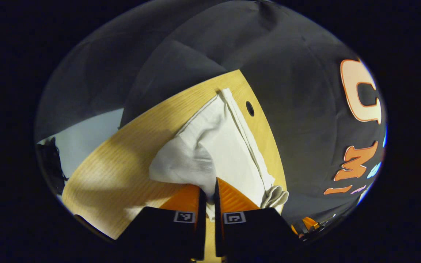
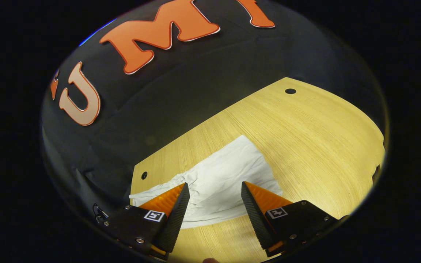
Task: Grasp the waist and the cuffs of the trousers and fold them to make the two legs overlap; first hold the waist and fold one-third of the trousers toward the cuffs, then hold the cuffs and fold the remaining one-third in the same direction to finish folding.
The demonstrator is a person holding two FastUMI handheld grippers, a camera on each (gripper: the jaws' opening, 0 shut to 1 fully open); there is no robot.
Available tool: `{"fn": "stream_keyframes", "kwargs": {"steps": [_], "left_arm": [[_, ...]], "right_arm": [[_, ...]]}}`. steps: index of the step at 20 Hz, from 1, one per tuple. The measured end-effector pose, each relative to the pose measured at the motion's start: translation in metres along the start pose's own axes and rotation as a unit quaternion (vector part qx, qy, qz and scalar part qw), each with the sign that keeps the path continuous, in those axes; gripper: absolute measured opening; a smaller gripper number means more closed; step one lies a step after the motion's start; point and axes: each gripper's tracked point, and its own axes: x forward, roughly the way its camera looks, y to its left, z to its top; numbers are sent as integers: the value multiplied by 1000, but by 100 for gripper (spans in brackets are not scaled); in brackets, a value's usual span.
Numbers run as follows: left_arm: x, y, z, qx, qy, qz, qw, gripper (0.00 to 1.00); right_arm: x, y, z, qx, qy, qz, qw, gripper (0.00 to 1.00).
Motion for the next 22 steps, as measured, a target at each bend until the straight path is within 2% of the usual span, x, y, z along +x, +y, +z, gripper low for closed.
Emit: {"fn": "stream_keyframes", "kwargs": {"steps": [3,7,9,12,17,22], "left_arm": [[-13,-36,8,37,-43,-14,998,10],[-35,-93,6,79,-60,-42,994,10],[-49,-129,2,100,-67,-68,990,10],[-59,-182,-5,134,-83,-87,984,10],[-71,-268,-25,181,-94,-122,971,10],[-60,-327,-59,204,-90,-146,964,10]], "right_arm": [[-7,-16,11,0,-6,-4,1000,86],[-13,-30,27,6,-12,4,1000,86],[-17,-37,35,8,-16,12,1000,86],[-23,-50,41,1,-9,23,1000,86],[-34,-75,52,-13,-3,31,999,87],[-46,-96,71,-16,-20,38,999,88]]}}
